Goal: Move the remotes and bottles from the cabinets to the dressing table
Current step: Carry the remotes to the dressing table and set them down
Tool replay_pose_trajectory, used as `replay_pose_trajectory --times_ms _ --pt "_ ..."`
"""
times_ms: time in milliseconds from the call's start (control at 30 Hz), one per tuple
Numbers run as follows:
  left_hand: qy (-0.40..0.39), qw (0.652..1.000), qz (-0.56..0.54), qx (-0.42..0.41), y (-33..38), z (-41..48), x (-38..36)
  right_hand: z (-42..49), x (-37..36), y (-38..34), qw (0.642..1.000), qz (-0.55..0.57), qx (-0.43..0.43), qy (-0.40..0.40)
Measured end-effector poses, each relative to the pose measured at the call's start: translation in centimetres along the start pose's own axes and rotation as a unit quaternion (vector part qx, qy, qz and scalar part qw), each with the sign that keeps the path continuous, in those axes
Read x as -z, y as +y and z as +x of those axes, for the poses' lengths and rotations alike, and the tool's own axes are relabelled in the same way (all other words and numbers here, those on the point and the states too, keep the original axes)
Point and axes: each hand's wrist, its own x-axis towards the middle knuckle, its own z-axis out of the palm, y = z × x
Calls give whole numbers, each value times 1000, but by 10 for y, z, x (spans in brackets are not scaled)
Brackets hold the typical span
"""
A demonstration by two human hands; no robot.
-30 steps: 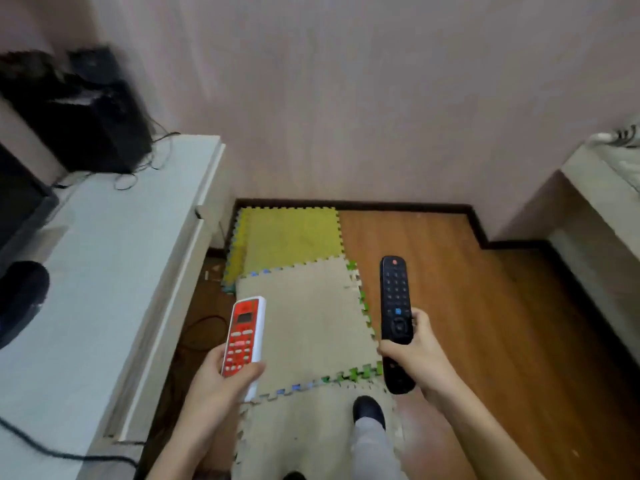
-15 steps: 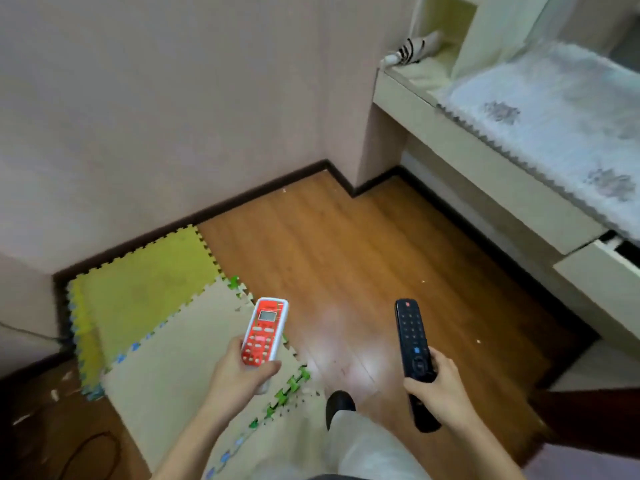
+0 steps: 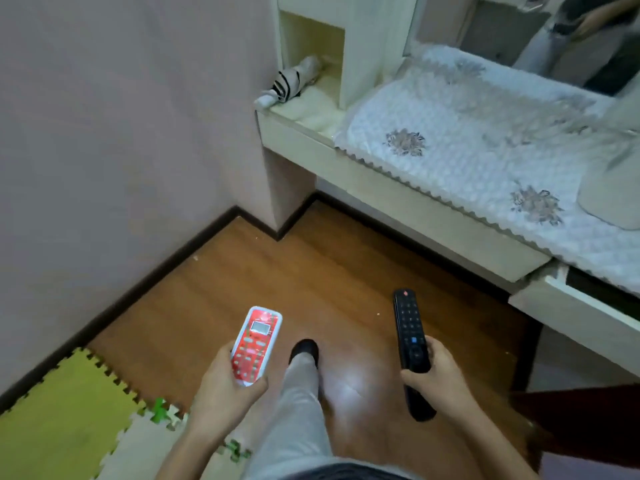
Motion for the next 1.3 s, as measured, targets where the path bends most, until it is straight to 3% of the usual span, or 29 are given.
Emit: replay_pose_trajectory --times_ms 367,567,933,1300 --pt "-108 969 79 -209 218 244 11 143 68 -138 983 65 10 173" --pt "-125 969 65 -203 280 311 -38 206 107 -139 968 107 -37 224" --pt "-91 962 130 -223 418 424 -143 380 193 -182 972 91 -63 208" --pt "-55 918 317 -232 464 516 -181 472 197 -245 980 -2 -106 171"
